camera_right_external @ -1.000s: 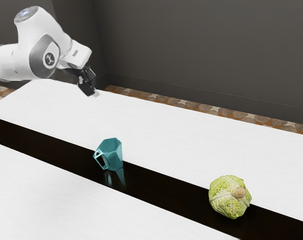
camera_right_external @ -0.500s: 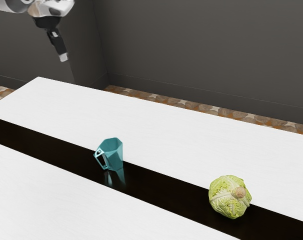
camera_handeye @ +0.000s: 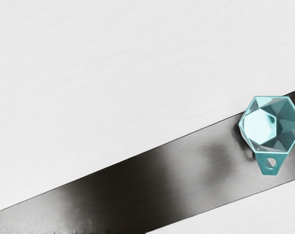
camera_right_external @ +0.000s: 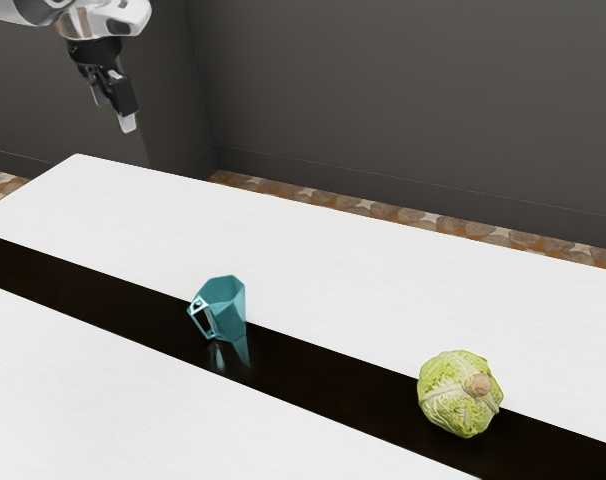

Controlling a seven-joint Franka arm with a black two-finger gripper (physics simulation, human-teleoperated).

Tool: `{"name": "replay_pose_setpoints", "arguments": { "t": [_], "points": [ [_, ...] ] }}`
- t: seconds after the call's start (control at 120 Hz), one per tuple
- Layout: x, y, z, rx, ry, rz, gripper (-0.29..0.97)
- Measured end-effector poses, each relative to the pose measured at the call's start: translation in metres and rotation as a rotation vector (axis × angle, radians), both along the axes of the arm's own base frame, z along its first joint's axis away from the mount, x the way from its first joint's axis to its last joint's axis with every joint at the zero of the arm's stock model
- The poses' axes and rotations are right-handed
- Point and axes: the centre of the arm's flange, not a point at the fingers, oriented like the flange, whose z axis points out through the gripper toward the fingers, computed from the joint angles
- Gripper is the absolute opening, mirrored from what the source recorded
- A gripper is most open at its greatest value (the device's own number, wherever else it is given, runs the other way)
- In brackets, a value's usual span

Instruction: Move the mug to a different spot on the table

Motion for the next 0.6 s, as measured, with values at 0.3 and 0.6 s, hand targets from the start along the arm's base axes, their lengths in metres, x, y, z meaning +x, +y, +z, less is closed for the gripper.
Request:
{"name": "replay_pose_setpoints", "arguments": {
  "t": [0.3, 0.6],
  "points": [
    [-0.0006, 0.0000, -0.0006, -0.008, -0.003, 0.053, 0.68],
    [-0.0008, 0.0007, -0.0008, -0.013, -0.007, 0.086, 0.68]
  ]
}}
